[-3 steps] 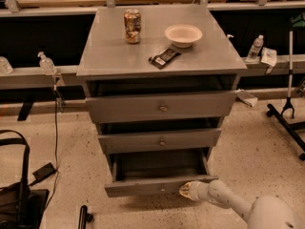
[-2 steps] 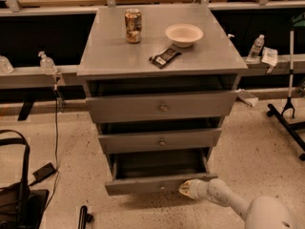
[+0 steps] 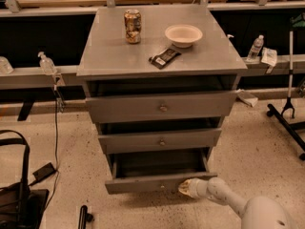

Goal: Close bottom drawer

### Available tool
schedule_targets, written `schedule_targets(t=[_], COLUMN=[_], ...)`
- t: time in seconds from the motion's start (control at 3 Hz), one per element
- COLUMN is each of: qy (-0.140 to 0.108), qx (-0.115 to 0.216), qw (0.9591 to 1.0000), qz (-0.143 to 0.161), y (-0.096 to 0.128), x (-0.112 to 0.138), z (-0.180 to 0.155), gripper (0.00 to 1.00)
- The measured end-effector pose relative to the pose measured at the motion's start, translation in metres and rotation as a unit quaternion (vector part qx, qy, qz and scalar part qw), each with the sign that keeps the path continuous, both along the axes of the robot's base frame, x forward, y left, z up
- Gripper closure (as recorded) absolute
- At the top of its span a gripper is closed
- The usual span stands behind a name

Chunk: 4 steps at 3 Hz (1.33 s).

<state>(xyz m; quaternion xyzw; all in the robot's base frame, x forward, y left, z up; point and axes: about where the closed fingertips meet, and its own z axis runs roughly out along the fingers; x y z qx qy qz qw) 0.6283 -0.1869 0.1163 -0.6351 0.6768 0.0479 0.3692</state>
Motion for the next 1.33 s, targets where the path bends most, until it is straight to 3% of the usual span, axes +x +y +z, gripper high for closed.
schedule_targets(t=[1.33], qy=[-0.002], qx=[0.008], qw=[1.0], qz=[0.006], y=[0.0063], x=[0.0097], z=[-0.0088], gripper=[1.0])
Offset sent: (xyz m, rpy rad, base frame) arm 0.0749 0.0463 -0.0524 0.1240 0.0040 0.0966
